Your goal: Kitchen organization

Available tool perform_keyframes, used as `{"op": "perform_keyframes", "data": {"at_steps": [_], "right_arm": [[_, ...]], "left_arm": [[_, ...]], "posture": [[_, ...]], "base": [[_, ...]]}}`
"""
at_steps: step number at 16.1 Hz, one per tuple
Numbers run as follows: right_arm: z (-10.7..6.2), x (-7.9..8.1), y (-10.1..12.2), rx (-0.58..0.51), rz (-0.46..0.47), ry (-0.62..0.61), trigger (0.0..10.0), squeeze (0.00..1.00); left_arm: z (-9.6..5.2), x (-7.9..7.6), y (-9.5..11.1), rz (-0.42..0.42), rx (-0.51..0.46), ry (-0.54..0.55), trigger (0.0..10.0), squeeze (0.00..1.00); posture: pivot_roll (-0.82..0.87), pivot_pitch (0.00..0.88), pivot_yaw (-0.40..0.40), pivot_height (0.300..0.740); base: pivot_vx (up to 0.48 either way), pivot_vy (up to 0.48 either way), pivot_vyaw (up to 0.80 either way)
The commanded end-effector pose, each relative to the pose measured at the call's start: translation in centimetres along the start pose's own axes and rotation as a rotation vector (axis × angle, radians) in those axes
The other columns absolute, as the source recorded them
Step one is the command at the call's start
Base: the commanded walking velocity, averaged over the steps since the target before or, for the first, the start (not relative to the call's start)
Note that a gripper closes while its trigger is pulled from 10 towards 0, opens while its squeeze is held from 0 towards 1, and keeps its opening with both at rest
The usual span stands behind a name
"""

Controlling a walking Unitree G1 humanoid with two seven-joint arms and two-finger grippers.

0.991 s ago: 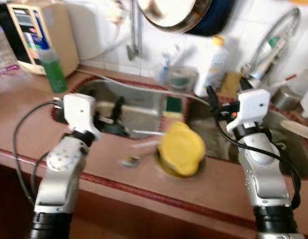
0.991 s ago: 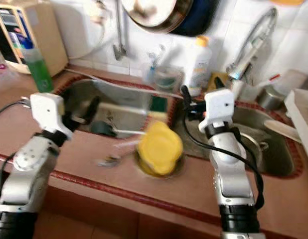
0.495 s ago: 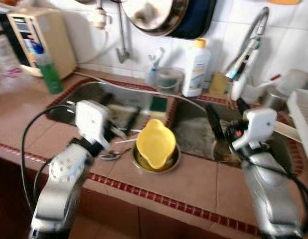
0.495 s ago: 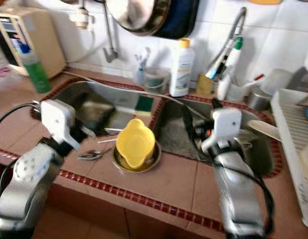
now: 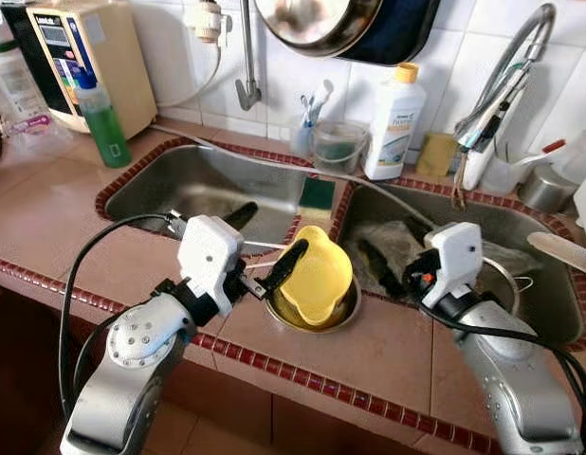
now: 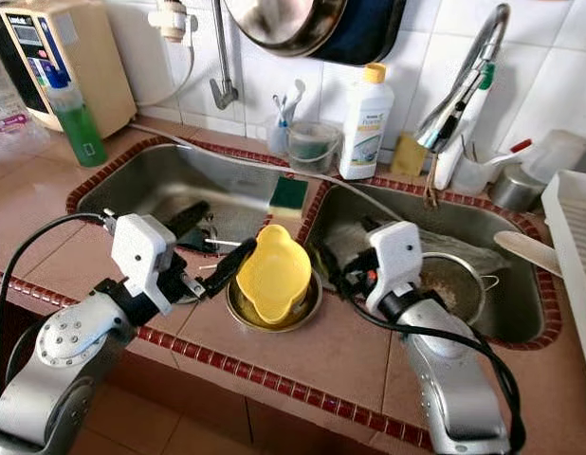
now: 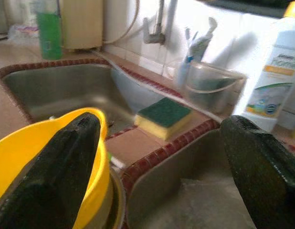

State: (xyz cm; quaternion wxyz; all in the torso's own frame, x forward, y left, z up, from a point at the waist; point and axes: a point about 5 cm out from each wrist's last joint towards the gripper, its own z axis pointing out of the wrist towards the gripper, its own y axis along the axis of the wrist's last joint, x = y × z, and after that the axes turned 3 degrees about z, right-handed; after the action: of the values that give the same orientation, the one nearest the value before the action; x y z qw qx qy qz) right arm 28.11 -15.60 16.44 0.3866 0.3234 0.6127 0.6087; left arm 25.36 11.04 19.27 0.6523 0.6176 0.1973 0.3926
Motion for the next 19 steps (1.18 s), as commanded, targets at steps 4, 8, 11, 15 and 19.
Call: {"op": "perform_keyframes", "data": {"at_steps": [4,8,11,15,19], "right_arm": [[2.0,0.6,0.5,-0.001,0.096,0.102,10.0,0.0],[4.0,2.1,1.0,-0.026,0.269,0.168,10.0,0.0],[4.8,2.6,0.8,0.008,0.324,0.196,10.0,0.0],[4.6,2.2,-0.2,0.068,0.325,0.169,10.0,0.0],[3.7,2.0,-1.0,0.126,0.346,0.136,10.0,0.0]], "left_arm": [[0.1,-0.8,0.6,-0.014,-0.007,-0.001,10.0,0.0],[0.1,-1.1,0.8,-0.036,-0.015,0.02,10.0,0.0],[-0.1,-1.8,0.7,-0.042,-0.005,-0.007,10.0,0.0],[-1.2,-2.4,0.5,-0.053,0.019,-0.091,10.0,0.0],[-1.8,-2.1,0.4,-0.051,0.046,-0.13,10.0,0.0]], "posture": [[-0.11,0.08,-0.039,0.74],[-0.1,0.083,-0.05,0.74],[-0.08,0.081,-0.066,0.74],[-0.07,0.079,-0.074,0.74],[-0.07,0.073,-0.073,0.74]], "base": [[0.0,0.0,0.0],[0.0,0.0,0.0],[0.0,0.0,0.0],[0.0,0.0,0.0],[0.0,0.0,0.0]]}}
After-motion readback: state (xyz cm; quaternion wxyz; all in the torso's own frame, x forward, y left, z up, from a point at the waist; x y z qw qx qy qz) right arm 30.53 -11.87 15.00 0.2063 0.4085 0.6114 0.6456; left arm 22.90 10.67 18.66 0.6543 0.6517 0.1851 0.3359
